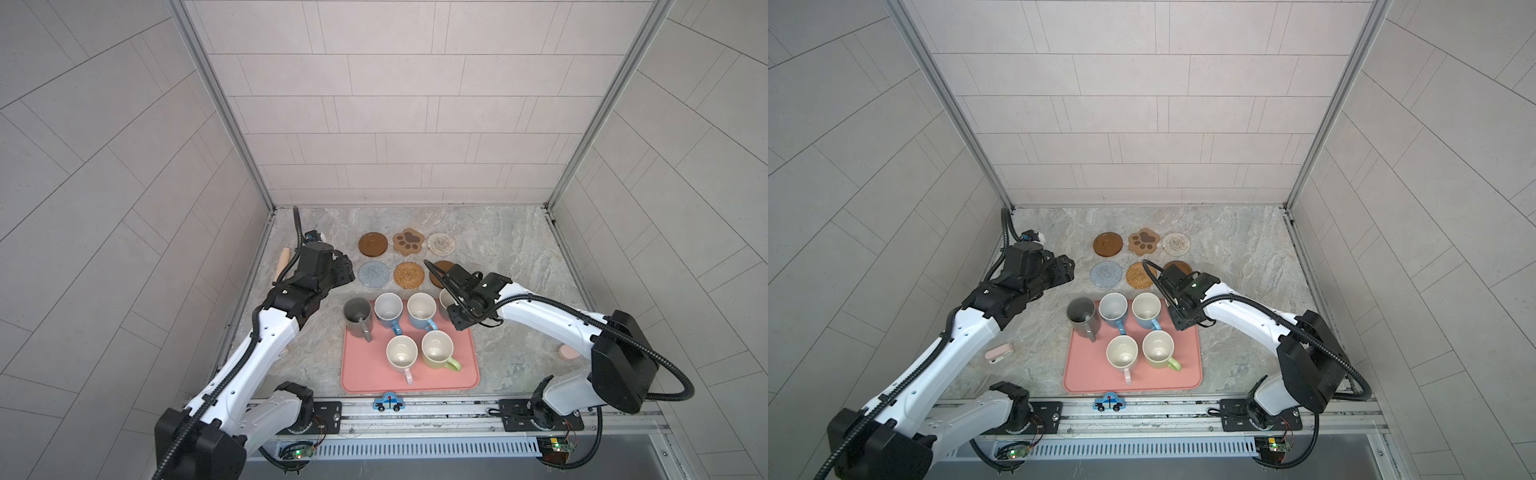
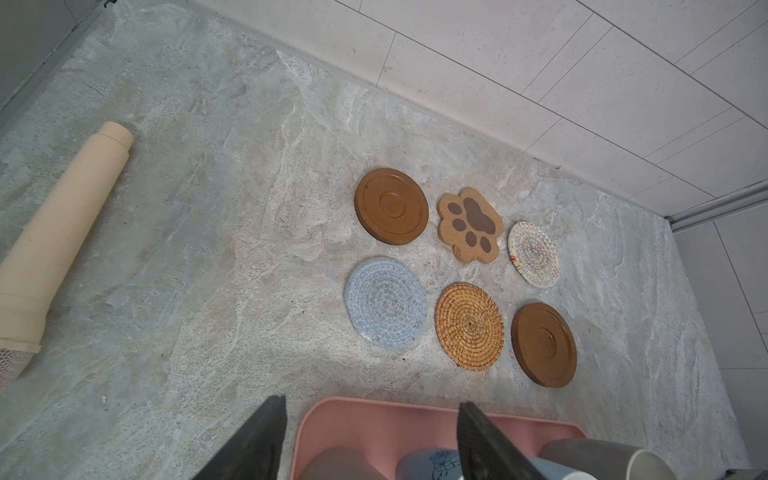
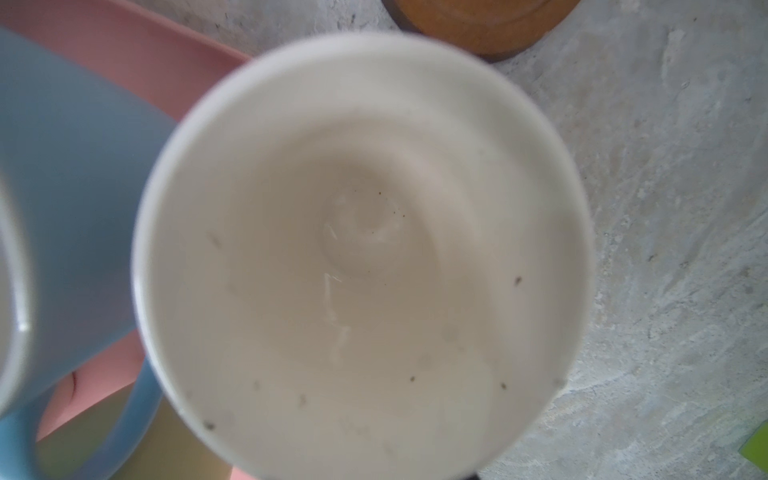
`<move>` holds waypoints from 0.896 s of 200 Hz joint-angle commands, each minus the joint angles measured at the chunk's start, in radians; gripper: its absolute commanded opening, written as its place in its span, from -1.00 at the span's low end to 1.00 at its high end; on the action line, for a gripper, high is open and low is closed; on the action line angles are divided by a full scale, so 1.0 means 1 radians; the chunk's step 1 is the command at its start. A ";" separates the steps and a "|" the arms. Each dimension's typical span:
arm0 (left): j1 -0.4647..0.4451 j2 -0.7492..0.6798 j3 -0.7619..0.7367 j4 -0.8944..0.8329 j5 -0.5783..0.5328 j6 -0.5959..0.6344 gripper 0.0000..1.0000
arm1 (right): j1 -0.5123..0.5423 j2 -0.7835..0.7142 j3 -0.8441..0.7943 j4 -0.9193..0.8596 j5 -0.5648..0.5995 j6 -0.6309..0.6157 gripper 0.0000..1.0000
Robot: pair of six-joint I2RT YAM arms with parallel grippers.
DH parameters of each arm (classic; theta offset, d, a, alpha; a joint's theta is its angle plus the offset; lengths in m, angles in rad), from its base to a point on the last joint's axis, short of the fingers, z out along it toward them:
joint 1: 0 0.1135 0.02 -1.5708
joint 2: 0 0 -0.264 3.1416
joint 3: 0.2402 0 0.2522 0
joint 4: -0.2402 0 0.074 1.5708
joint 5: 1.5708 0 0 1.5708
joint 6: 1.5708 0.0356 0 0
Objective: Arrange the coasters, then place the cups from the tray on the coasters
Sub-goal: 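Close the right gripper on the rim of the grey-and-white mug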
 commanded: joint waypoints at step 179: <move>0.006 -0.110 -0.054 -0.025 -0.073 0.000 0.43 | 0.004 0.056 0.026 0.011 0.016 -0.057 -0.74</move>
